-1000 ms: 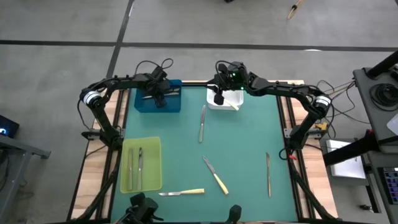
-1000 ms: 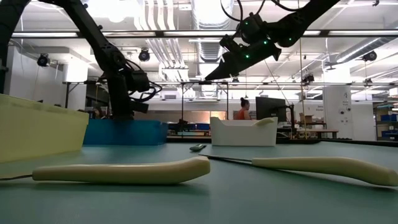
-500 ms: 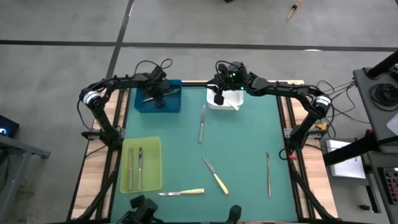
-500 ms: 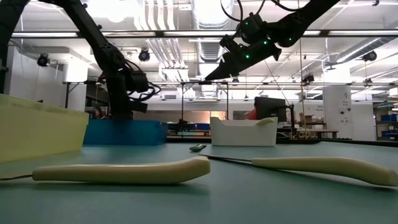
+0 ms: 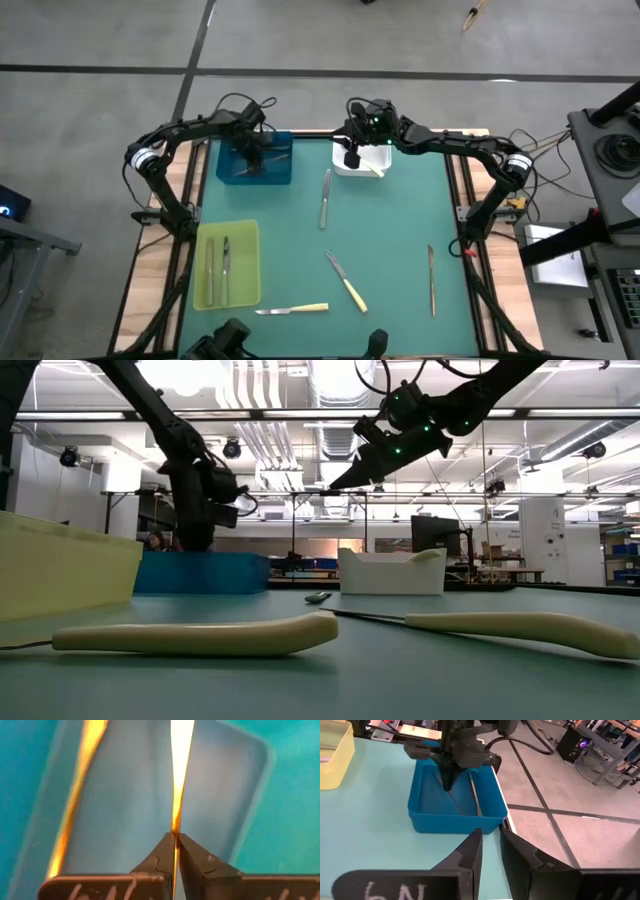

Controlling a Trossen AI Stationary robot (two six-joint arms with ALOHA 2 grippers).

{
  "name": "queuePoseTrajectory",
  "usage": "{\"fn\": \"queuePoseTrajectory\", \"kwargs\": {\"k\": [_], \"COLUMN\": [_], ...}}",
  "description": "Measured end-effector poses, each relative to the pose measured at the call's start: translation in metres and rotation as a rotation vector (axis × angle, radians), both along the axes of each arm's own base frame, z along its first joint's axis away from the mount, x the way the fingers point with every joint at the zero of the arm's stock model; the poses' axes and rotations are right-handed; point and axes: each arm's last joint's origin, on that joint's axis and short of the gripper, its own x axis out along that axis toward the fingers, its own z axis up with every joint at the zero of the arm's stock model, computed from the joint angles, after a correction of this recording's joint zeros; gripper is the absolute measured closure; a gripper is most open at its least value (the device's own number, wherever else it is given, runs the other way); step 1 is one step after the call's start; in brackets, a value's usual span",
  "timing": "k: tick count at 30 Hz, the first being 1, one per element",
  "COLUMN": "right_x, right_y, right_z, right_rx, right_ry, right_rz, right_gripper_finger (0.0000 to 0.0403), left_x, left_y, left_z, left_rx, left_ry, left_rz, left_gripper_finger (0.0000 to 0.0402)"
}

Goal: Sort silverware by color (type)
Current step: Put the left gold knife into the blue bin

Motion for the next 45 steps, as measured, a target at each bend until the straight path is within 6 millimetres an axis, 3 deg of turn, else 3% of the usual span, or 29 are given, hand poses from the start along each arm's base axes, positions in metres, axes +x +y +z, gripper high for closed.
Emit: {"fn": "queuePoseTrajectory", "kwargs": {"k": [15, 23, 33, 45], "right_x": [0.000, 0.000, 0.000, 0.000], "right_y": [0.000, 0.000, 0.000, 0.000], "right_z": [0.000, 0.000, 0.000, 0.000], "right_rx": [0.000, 0.000, 0.002, 0.001], "right_ry": [0.000, 0.000, -0.004, -0.005], "right_rz": [0.000, 0.000, 0.010, 0.010], "right_gripper_finger": [0.0344, 0.0344, 0.0344, 0.0344], "left_x": [-0.007, -0.005, 0.004, 0.000], "left_y": [0.000, 0.004, 0.014, 0.009], "left_z": [-0.002, 0.017, 0.042, 0.022], "left_rx": [-0.048, -0.037, -0.006, -0.036], "left_ry": [0.030, 0.058, -0.058, -0.048], "left_rz": [-0.017, -0.046, -0.083, 0.010], "left_gripper_finger": [0.0402, 0.0401, 0.0401, 0.0401]}}
